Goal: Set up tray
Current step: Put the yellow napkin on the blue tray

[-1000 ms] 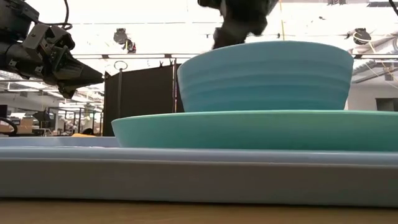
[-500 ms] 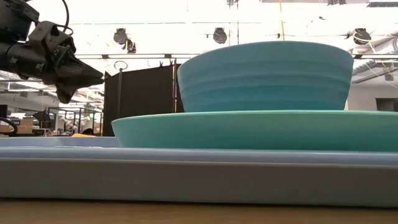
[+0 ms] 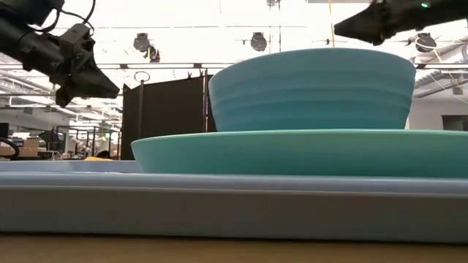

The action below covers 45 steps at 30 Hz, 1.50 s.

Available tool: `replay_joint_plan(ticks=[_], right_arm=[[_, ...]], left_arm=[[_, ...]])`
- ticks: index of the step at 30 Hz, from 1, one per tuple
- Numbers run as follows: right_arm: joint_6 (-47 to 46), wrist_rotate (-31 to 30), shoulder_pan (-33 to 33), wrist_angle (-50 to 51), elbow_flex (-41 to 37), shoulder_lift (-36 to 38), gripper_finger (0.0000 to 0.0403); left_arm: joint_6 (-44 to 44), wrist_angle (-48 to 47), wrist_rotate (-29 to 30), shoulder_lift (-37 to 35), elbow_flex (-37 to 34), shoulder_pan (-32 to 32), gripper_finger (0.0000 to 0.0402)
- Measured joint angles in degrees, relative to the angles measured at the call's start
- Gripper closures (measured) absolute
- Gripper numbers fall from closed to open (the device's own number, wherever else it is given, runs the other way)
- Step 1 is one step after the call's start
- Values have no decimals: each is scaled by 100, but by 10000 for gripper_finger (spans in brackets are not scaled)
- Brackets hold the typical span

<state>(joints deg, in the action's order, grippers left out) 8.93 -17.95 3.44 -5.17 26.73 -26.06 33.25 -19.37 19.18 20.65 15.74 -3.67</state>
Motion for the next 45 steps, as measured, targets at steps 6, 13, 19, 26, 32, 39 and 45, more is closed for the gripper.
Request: replay_joint_plan(ticks=[6,13,19,26,32,39,45], right_arm=[[-577,1025,367,-31,-840,1108,287],[-1043,1334,592,-113,-1695,2011,287],[-1372,1334,615,-1183,-2447,2293,287],[-1352,1180,632,-1122,-2565,2292,287],[-1279,1180,632,-1085,-2574,2283,287],[-1277,1180,632,-1058,-2578,2283,287],[-1322,1180,632,-961,-2585,2281,287]], left_arm=[[-693,151,73,634,402,-87,314],[-1085,709,271,1012,429,-87,314],[138,403,173,1294,429,-176,314],[1328,-393,-201,1949,429,-321,314],[1990,-1022,-432,2657,807,-323,316],[2119,-1984,-423,3655,2081,-323,392],[2436,-3455,-492,4943,2922,-376,398]])
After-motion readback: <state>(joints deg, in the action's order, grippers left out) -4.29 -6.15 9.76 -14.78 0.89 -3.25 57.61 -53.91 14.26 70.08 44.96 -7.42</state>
